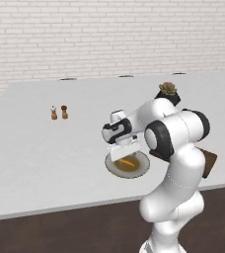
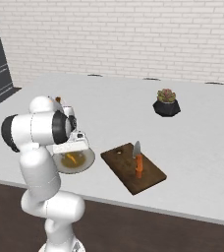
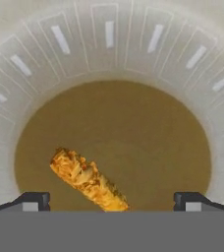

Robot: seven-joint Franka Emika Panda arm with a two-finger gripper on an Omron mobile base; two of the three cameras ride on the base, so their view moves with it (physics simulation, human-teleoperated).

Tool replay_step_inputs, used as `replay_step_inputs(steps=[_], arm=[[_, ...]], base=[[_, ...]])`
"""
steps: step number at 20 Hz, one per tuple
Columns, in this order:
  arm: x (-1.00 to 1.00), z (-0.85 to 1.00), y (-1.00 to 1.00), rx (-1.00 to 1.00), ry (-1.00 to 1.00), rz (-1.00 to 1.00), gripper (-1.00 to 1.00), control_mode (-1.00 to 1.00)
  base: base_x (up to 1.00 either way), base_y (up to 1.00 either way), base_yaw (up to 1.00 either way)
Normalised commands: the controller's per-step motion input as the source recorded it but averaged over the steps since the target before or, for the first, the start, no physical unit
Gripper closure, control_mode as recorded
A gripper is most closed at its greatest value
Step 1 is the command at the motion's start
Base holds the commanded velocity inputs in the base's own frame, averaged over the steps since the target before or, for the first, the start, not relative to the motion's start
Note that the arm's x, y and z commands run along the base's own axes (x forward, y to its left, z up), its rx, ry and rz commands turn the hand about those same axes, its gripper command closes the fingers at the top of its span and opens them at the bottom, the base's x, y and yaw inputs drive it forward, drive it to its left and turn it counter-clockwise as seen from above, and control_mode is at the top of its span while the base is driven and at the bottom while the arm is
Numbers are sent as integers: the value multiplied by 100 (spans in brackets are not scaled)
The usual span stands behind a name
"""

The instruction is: Pick up the knife from the drawer and place it on the cutting board. Then place the meat from the plate to the cutting board.

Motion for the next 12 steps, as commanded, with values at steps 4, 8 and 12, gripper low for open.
replay_step_inputs(steps=[4, 8, 12], arm=[[14, -32, 11, 0, 0, 0, -100, -100], [23, -21, 0, 0, 0, 1, -100, -100], [0, -35, 0, 0, 0, 2, 100, -100]], base=[[0, 0, 0], [0, 0, 0], [0, 0, 0]])
